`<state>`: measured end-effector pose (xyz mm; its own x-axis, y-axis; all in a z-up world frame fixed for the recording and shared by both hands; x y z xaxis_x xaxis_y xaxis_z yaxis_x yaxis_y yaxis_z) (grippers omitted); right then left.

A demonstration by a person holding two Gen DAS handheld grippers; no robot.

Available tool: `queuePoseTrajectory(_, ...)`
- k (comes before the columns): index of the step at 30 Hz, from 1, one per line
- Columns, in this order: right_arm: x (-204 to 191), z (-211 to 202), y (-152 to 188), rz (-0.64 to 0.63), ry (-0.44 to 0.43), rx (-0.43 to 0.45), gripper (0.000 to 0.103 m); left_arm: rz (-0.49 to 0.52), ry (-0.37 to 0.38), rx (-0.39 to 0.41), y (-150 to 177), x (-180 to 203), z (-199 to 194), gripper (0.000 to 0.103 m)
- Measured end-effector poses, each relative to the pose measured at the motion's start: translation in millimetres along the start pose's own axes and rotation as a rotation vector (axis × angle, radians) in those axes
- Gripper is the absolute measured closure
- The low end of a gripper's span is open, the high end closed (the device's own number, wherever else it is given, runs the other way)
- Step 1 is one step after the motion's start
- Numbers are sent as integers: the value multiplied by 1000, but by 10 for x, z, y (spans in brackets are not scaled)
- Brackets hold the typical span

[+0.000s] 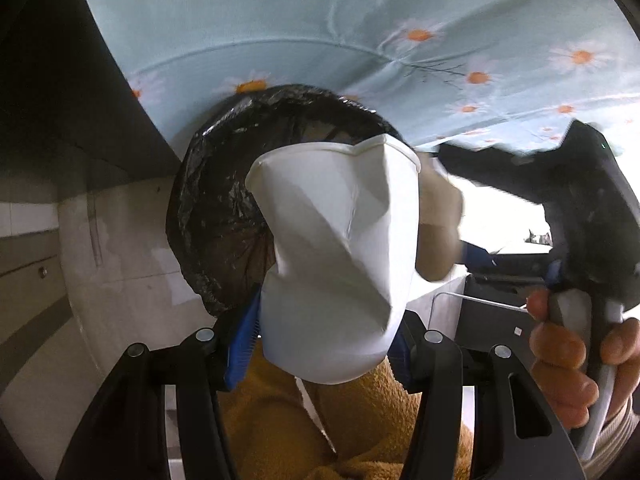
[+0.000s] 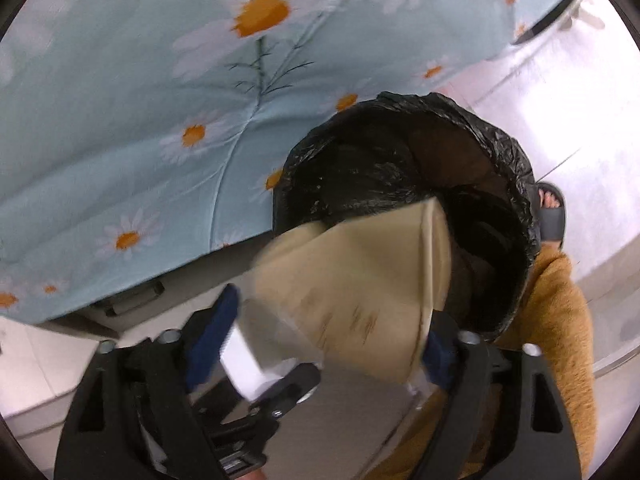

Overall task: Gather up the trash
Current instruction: 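Open both tools over the bin to drop the two cups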

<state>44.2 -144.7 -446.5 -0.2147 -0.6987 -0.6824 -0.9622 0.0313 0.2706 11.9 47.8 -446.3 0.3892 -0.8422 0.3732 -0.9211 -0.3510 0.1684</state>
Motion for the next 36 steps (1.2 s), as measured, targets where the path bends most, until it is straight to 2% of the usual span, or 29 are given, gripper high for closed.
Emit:
queuePoseTrajectory(1,47,-13,-8,16,-12,4,5,-19,-4,-11,0,-37,46,48)
queuePoseTrajectory(3,77,-67,-2,32,-34,20,5,-52,-18,-17,-17,-44,82,21)
queuePoseTrajectory(4,80,-83,-2,27,-34,17,5,-73,-14,-6,-24,-58,73,20)
queuePoseTrajectory(11,5,-284,17,-30,-2,13,5,-61,-31,19,24,-10,-8,20)
queuePoseTrajectory(21,-56,-396,83,-47,30,10,5,-34,-44,38,60,13,-175,20)
queuePoseTrajectory(29,-292,-747,194,-99,42,47,5,11,-26,115,124,130,-699,20)
queuePoseTrajectory(36,-590,-1092,389,-166,57,84,5,57,27,192,212,274,-1193,20)
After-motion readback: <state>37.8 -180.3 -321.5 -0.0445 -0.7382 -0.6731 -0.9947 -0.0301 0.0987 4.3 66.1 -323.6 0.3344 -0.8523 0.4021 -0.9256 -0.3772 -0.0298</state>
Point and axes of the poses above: each gripper's, at about its wrist camera, not at the fingertips, and z roughly the way its jaws point, x to its right, y to its underside, the point moved 3 cm from there along z, roughly the way its jaws point, and after that the axes turned 13 degrees about -z, right-handed, at the moved point
